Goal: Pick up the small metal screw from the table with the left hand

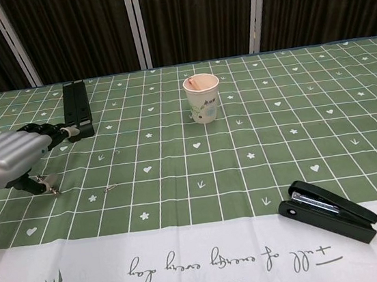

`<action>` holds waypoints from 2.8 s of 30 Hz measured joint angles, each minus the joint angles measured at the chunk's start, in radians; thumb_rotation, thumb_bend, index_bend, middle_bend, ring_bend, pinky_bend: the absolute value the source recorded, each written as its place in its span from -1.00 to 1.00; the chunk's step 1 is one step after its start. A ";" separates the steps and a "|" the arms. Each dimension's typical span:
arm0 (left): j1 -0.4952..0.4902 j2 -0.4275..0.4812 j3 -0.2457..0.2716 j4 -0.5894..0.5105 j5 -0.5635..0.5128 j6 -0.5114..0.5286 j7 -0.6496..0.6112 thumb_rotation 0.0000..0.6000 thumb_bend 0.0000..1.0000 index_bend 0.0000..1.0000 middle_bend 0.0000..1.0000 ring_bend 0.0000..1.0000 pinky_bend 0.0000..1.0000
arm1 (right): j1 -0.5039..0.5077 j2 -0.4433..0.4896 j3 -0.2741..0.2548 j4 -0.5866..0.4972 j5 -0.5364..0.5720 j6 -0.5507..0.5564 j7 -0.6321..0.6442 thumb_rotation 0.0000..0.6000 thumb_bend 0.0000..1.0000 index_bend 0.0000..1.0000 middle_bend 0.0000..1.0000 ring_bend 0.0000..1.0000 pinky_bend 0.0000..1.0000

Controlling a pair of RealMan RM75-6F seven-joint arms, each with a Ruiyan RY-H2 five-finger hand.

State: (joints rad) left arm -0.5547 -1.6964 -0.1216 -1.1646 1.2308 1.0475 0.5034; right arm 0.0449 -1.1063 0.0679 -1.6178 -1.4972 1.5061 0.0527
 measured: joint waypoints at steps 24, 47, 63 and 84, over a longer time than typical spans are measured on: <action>-0.103 0.221 0.053 0.018 0.077 -0.226 -0.144 1.00 -0.56 -0.14 -1.00 -1.00 -1.00 | 0.002 -0.004 0.004 -0.007 0.020 -0.013 -0.025 1.00 -0.91 -0.70 -1.00 -1.00 -0.80; -0.136 0.117 0.072 0.143 0.097 -0.235 -0.165 1.00 -0.49 0.05 -1.00 -1.00 -1.00 | 0.003 -0.002 0.006 -0.007 0.027 -0.020 -0.019 1.00 -0.91 -0.70 -1.00 -1.00 -0.80; -0.139 0.107 0.076 0.164 0.081 -0.243 -0.143 1.00 -0.46 0.02 -1.00 -1.00 -1.00 | 0.003 0.000 0.006 -0.014 0.033 -0.025 -0.018 1.00 -0.91 -0.70 -1.00 -1.00 -0.80; -0.138 0.138 0.079 0.107 0.089 -0.215 -0.135 1.00 -0.17 0.18 -1.00 -1.00 -1.00 | 0.002 0.002 0.006 -0.018 0.035 -0.026 -0.012 1.00 -0.91 -0.70 -1.00 -1.00 -0.80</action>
State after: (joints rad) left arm -0.6924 -1.5586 -0.0423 -1.0575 1.3195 0.8329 0.3688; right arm 0.0464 -1.1043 0.0738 -1.6358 -1.4623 1.4799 0.0406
